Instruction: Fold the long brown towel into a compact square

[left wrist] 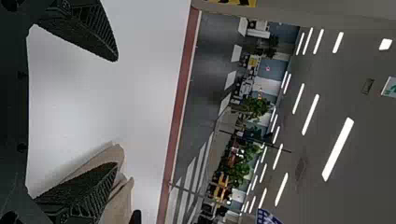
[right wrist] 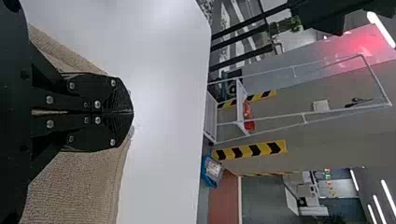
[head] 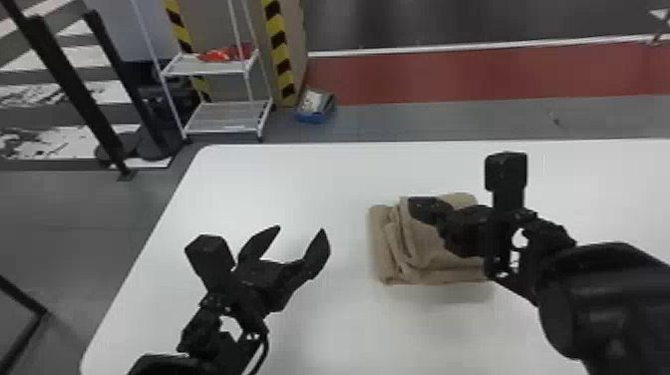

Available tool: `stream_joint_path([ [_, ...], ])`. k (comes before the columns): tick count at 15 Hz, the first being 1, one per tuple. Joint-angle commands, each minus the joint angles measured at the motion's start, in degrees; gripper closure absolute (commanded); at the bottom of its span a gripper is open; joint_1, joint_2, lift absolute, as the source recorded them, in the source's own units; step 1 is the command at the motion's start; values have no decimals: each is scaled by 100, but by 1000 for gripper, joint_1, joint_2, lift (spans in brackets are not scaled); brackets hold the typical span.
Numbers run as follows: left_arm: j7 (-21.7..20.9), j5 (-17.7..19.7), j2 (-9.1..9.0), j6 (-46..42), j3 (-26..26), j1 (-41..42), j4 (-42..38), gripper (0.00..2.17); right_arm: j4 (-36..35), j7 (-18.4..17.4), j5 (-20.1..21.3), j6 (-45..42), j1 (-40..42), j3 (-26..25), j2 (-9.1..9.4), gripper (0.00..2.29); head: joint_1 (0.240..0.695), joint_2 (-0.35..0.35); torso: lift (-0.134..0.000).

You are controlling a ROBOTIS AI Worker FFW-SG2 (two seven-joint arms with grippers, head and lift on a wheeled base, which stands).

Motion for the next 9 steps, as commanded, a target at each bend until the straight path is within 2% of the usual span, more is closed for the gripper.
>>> stream_joint_path([
  [1, 0, 0, 0, 0, -15, -24, 26, 80, 473, 2, 192, 257, -309, 259, 37, 2142, 695, 146, -123],
  [2, 0, -9, 0, 0, -24, -33, 43, 80, 693, 11, 288, 363, -414, 276, 116, 2142, 695, 150, -123],
  [4, 0, -9, 0, 0, -41, -51, 61, 80, 903, 72, 288, 398, -537, 540, 125, 2142, 695, 160, -123],
  [9, 0, 0, 0, 0, -32, -51, 61, 80, 631, 477, 297, 433, -265, 839, 125, 2142, 695, 209, -123],
])
